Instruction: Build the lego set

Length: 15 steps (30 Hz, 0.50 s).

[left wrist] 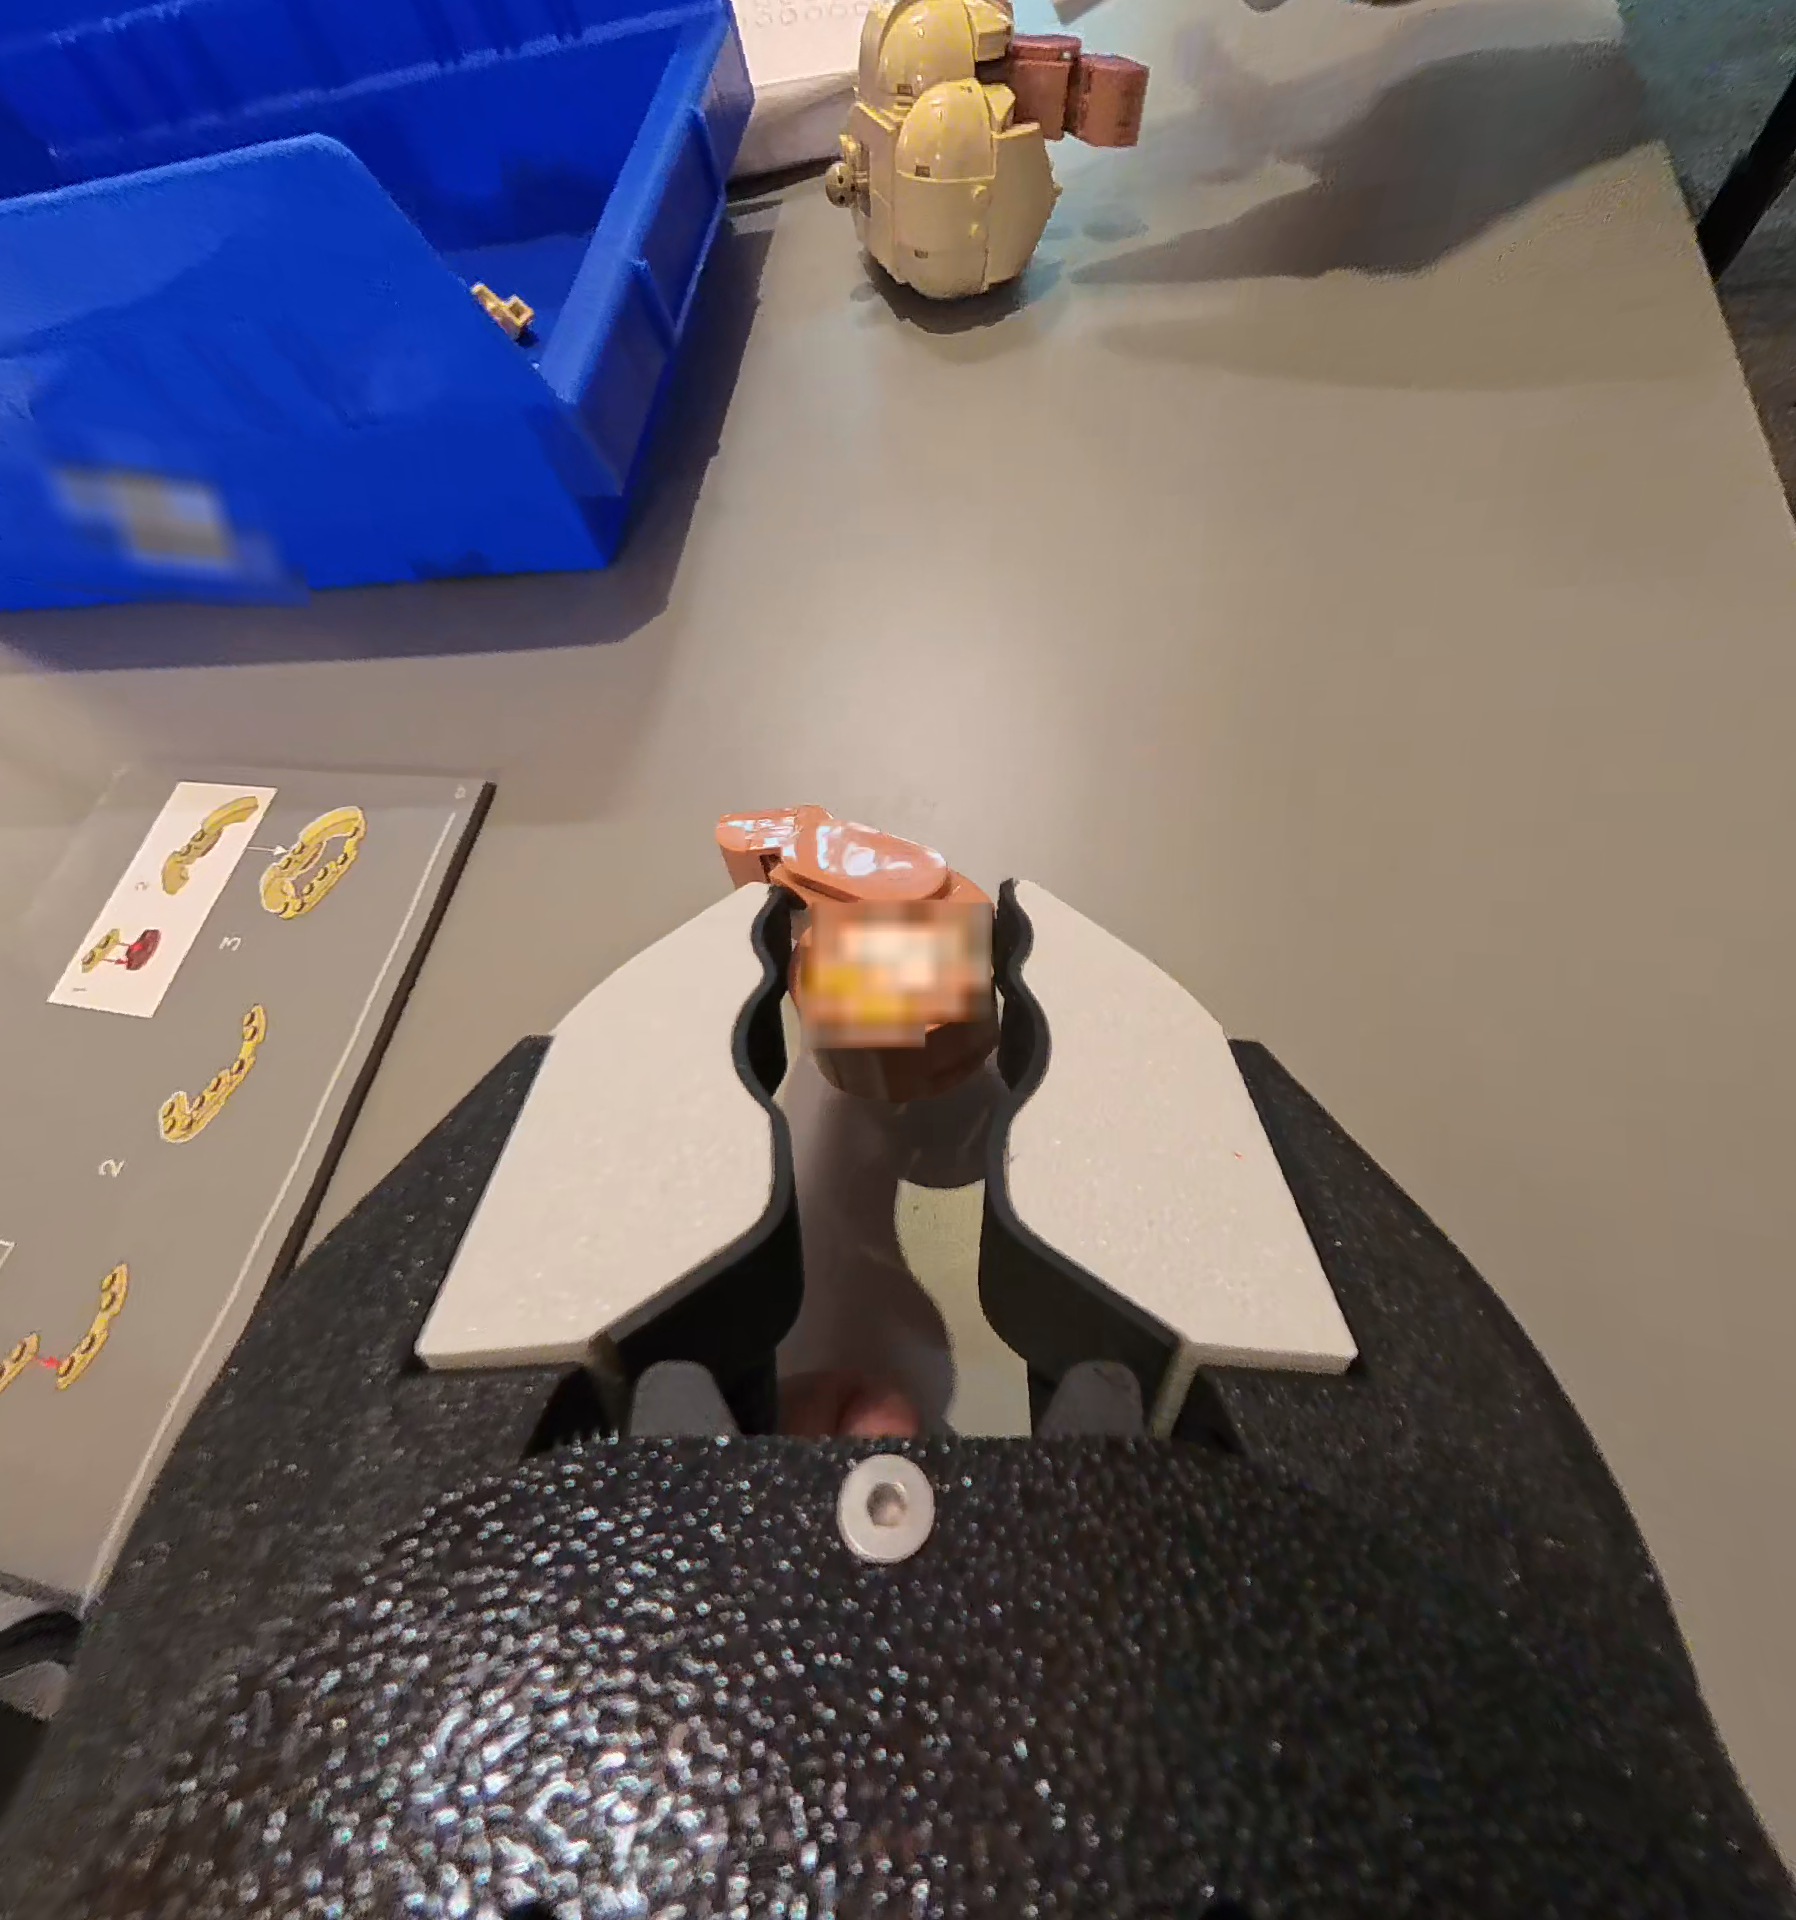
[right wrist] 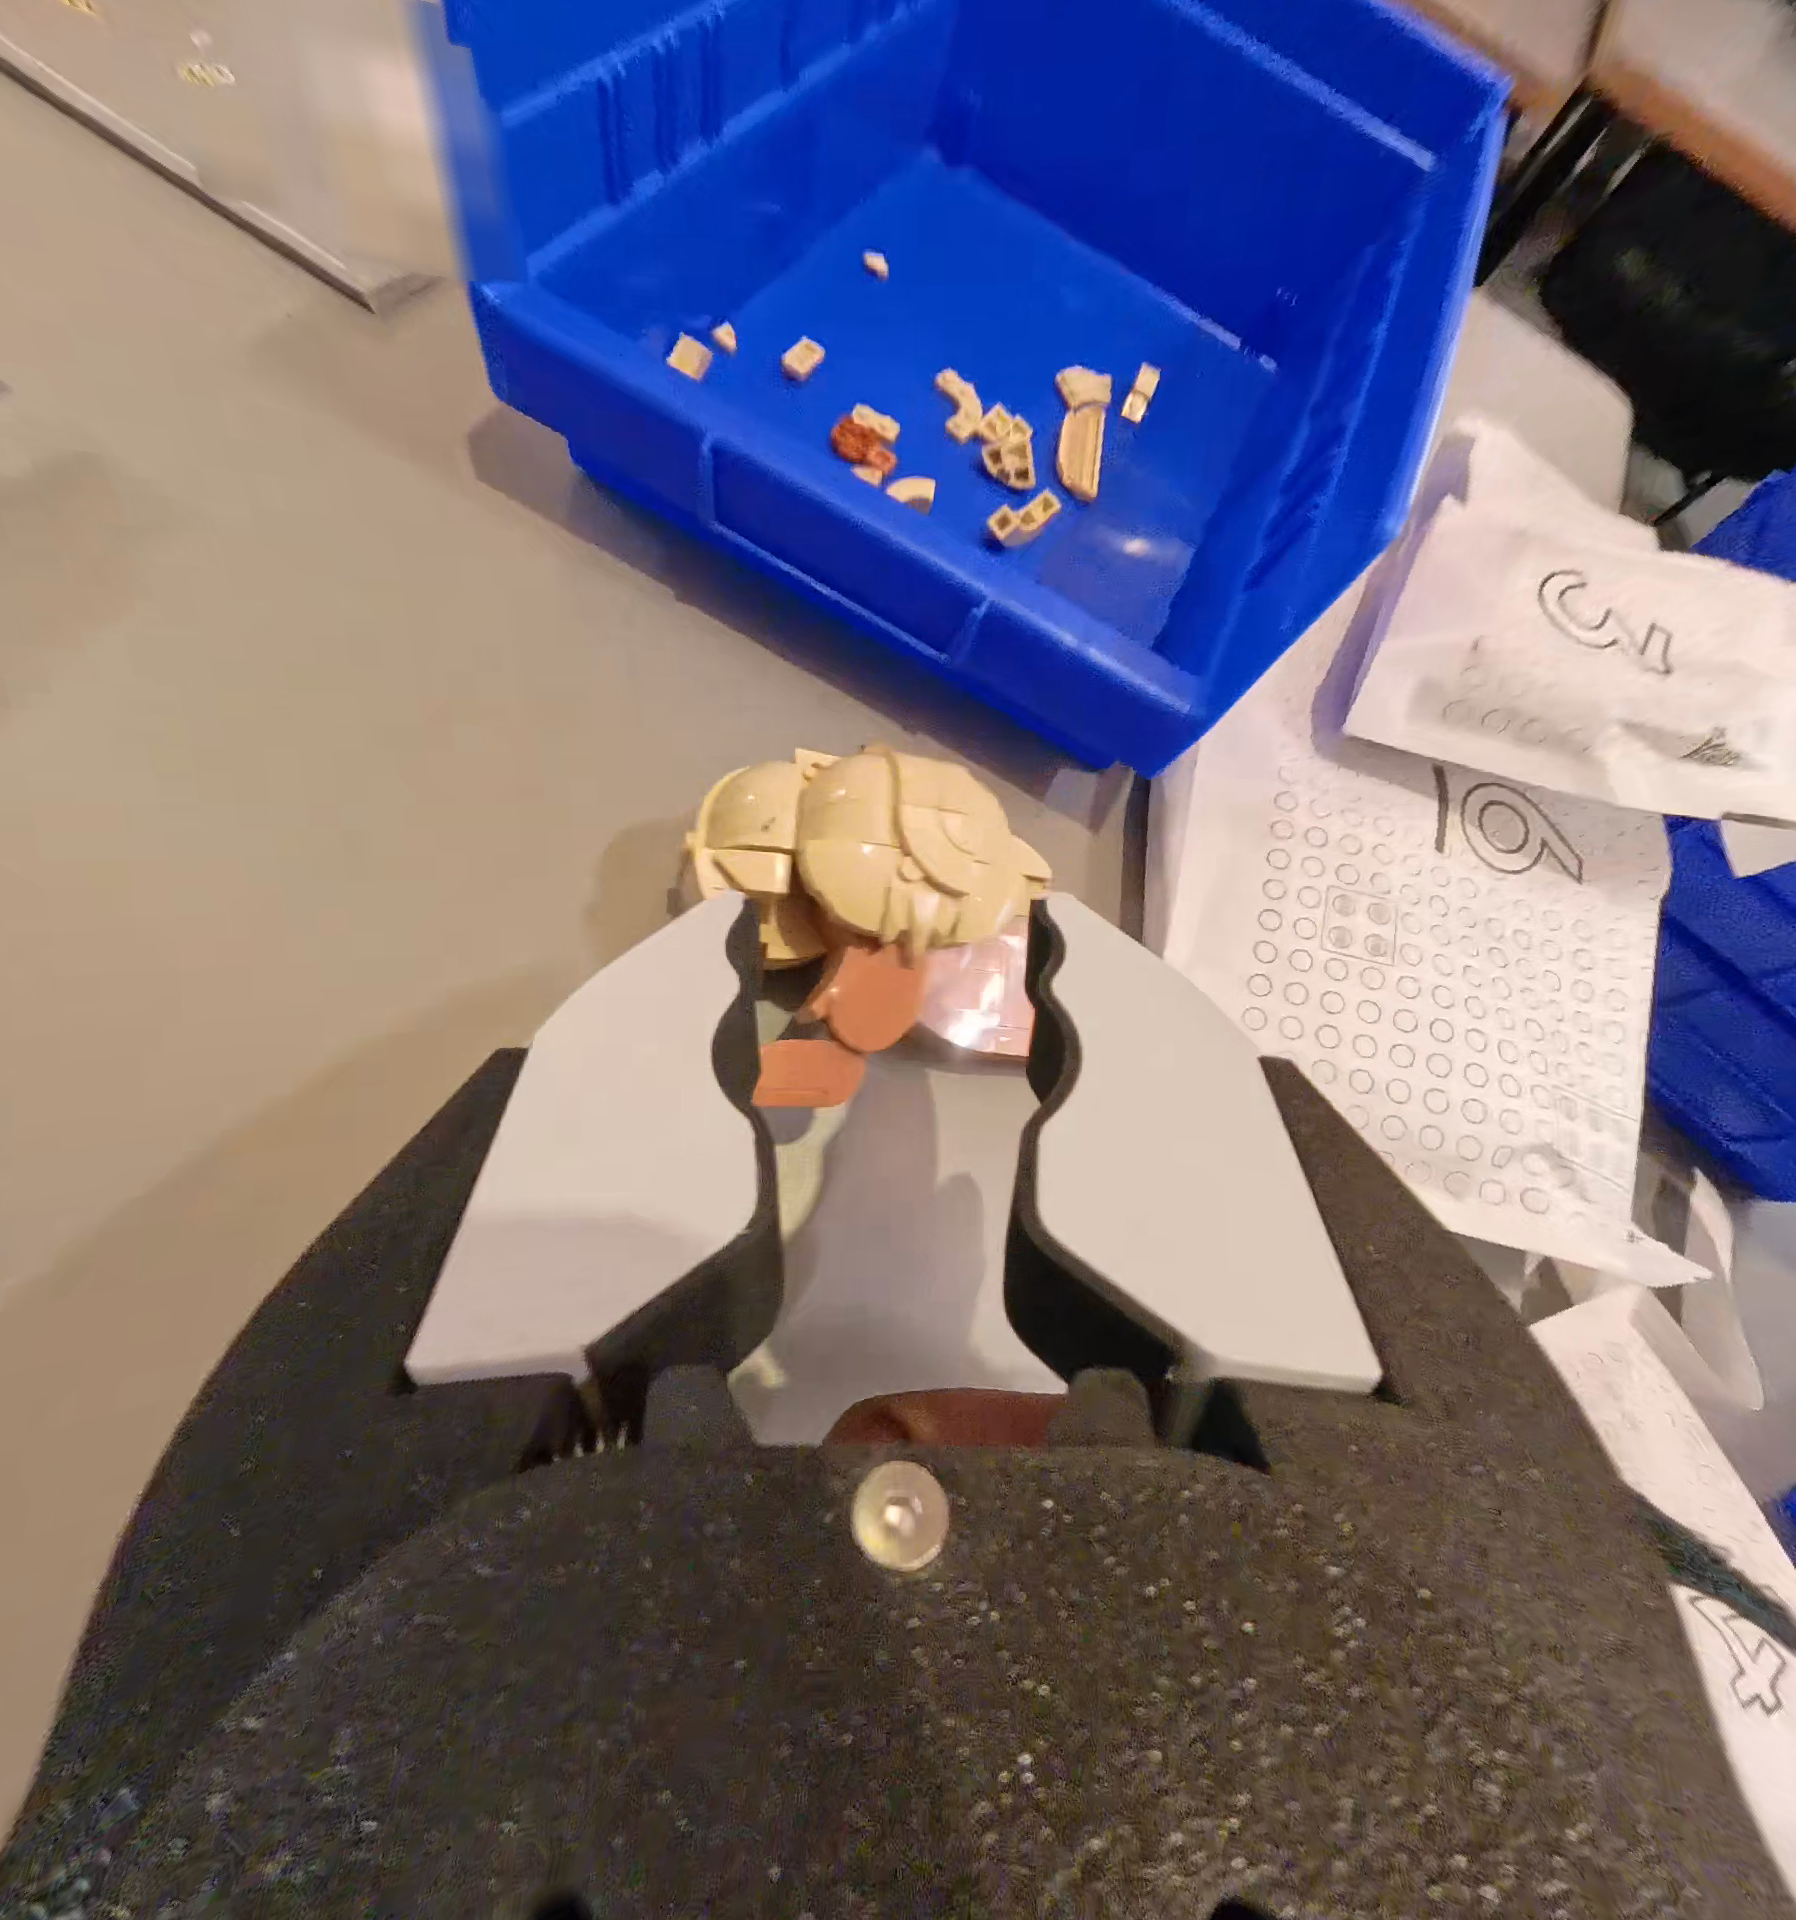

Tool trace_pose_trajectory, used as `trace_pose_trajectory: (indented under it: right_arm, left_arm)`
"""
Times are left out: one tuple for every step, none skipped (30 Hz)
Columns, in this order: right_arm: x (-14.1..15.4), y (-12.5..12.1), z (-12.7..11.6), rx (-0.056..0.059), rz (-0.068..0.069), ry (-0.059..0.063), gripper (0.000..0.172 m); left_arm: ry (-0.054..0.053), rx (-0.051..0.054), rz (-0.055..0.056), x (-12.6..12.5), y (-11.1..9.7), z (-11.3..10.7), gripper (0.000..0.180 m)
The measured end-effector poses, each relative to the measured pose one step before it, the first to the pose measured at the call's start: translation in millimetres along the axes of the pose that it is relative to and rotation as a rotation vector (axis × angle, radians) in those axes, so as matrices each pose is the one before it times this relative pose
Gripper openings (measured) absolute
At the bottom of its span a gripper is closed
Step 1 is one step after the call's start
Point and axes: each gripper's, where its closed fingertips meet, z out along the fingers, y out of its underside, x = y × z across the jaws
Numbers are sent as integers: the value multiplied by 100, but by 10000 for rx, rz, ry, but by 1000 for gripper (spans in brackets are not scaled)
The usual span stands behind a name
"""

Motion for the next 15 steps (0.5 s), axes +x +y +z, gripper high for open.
trace_pose_trajectory:
  right_arm:
    - [311,98,310,-230,13,-215,51]
    - [67,33,244,-186,-44,-310,52]
    - [-126,-40,208,-131,-26,-392,53]
    - [-175,-174,149,-23,12,-397,54]
    - [-149,-251,99,48,68,-344,54]
    - [-74,-155,103,-21,109,-290,54]
    - [-119,-59,137,-80,114,-288,56]
    - [-109,55,165,-138,108,-249,58]
    - [100,101,193,-144,64,-81,59]
    - [263,89,188,-122,-14,59,60]
    - [195,42,141,-72,-35,3,60]
    - [89,-88,64,16,45,-74,59]
    - [65,-187,20,68,115,-106,58]
    - [29,-182,11,62,129,-117,57]
    - [-18,-131,73,9,124,-129,56]
  left_arm:
    - [-13,-42,47,36,-61,194,37]
    - [-19,-36,45,28,-48,163,37]
    - [-22,-27,55,16,-44,145,37]
    - [-6,-23,73,27,-40,112,37]
    - [1,-18,79,12,-24,107,37]
    - [-16,-12,66,-26,-17,79,37]
    - [-38,-20,42,-64,-3,77,37]
    - [-39,-30,30,-84,14,74,37]
    - [-24,-31,29,-61,32,67,37]
    - [-11,-26,33,-37,31,39,37]
    - [2,-14,34,-2,15,22,37]
    - [19,3,24,24,1,6,37]
    - [16,18,16,34,-19,-20,37]
    - [6,19,21,24,-18,-26,37]
    - [8,4,31,32,3,-9,37]
